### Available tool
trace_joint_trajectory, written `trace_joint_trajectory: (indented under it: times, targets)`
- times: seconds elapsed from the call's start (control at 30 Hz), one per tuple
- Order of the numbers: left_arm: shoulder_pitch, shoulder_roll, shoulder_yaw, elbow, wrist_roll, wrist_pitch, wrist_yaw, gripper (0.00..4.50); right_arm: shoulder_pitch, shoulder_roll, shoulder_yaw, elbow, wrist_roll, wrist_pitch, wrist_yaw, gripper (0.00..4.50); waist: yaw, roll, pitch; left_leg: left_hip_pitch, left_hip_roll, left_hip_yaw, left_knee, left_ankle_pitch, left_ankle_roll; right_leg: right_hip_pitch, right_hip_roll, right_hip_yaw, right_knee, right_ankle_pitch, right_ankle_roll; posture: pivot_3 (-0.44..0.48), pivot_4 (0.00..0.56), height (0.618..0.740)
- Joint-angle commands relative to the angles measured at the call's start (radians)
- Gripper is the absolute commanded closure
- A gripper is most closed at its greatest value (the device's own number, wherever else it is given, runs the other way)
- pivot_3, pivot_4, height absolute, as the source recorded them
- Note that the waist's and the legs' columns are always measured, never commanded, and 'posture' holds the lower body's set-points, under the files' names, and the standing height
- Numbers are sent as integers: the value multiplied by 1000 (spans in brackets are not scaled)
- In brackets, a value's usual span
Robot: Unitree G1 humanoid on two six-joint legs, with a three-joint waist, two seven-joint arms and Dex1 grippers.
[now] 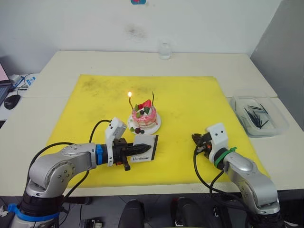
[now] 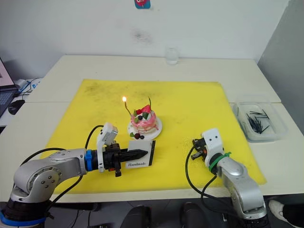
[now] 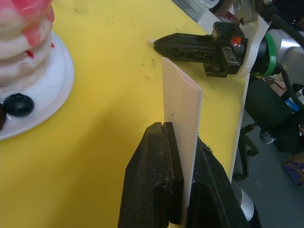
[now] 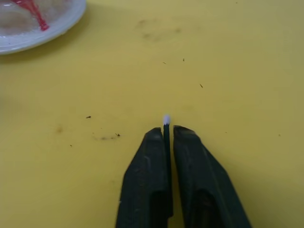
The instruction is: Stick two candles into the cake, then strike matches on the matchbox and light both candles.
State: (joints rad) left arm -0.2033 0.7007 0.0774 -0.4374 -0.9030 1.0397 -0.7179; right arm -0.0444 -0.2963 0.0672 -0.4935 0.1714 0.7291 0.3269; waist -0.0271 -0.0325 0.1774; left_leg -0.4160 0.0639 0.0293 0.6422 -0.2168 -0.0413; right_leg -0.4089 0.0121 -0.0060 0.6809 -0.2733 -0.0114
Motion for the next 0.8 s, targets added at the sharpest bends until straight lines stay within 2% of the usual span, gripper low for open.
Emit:
trace_joint_trajectory:
  times: [0.03,0.07,0.37,0.8]
  targets:
    - [-12,10,11,-19,-15,0,-11,4500,26,-15,24,24,-27,-114,17,2863,0,0,0,0,0,0,0,0,0,0,0,0,0,0,0,0,150,740]
    - [-11,10,12,-19,-16,0,-11,4500,35,-16,27,30,-29,-142,22,2538,0,0,0,0,0,0,0,0,0,0,0,-1,0,0,0,0,150,740]
    - [-16,11,9,-17,-16,1,-14,4500,83,-1,61,94,-64,-330,28,2538,1,0,0,0,1,0,0,0,0,0,0,-1,1,0,0,0,150,740]
    - [-18,13,9,-16,-12,2,-19,4500,85,14,100,155,-92,-372,28,2538,0,-2,-1,2,1,0,0,0,0,1,0,-1,1,0,0,0,150,740]
